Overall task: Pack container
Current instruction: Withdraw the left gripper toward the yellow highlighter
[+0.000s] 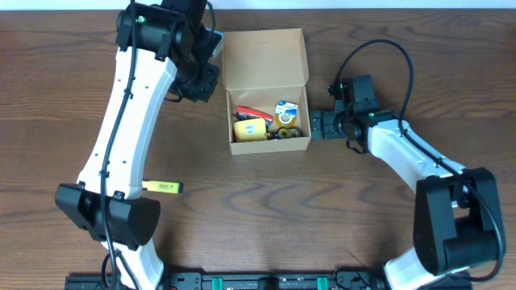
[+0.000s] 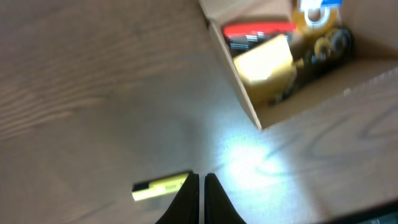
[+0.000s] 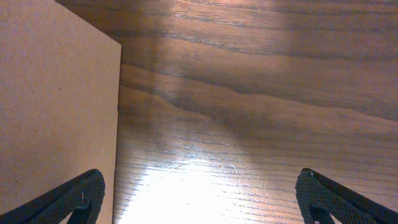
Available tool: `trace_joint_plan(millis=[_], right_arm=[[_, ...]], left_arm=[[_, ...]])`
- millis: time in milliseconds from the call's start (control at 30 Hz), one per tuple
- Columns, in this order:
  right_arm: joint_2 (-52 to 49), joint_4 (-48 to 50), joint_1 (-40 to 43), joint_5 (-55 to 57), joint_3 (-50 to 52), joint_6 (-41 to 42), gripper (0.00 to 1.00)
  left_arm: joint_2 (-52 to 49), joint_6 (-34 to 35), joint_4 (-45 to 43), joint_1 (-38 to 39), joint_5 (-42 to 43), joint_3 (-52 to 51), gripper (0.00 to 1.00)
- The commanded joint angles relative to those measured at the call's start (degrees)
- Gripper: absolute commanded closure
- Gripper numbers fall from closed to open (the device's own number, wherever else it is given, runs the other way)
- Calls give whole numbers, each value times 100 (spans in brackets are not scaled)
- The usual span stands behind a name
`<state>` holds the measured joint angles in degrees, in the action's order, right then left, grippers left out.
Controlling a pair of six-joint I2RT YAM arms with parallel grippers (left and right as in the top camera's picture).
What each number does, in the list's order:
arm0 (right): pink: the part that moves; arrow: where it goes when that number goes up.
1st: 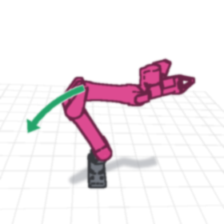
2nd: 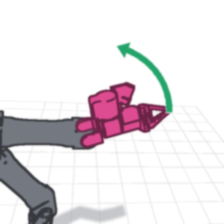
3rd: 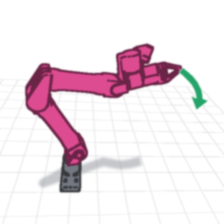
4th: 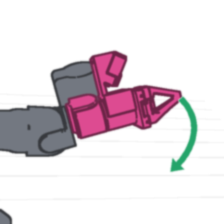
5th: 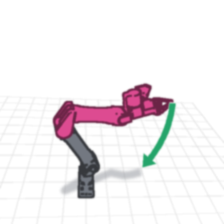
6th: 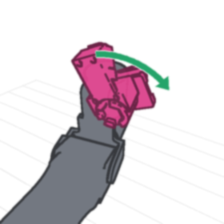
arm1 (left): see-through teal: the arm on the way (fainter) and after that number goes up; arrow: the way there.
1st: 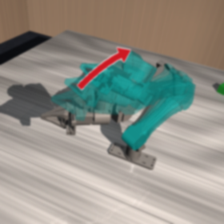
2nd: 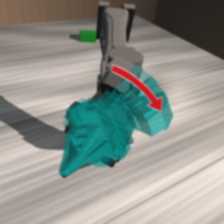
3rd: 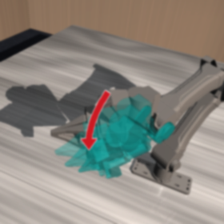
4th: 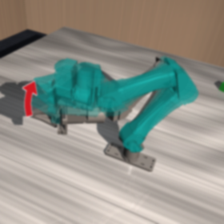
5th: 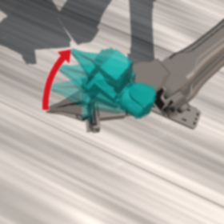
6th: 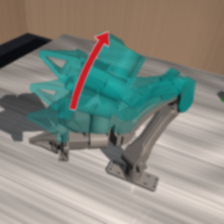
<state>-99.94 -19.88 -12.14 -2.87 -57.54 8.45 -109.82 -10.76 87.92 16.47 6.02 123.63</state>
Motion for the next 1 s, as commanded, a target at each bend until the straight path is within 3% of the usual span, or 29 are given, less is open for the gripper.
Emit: trace_joint_plan(millis=[0,200,400,533,700,833,967], right_arm=[[-52,-7,15,2,13,-83,1],[-52,-7,15,4,13,-83,1],[-52,-7,15,2,13,-83,1],[-52,-7,15,4,13,-83,1],[-52,-7,15,2,13,-83,1],[-52,-7,15,2,13,-83,1],[-52,-7,15,4,13,-83,1]], left_arm=[[269,-511,236,-72,201,81,94],[1261,-994,278,-118,302,-852,94],[2946,-881,-566,-271,302,-3167,94],[3930,-153,-1102,-581,304,-4715,95],[4430,376,-1687,-942,306,-6000,94],[4478,846,-2210,-973,243,-6537,94],[4315,1764,-2608,-977,-144,-6815,91]])
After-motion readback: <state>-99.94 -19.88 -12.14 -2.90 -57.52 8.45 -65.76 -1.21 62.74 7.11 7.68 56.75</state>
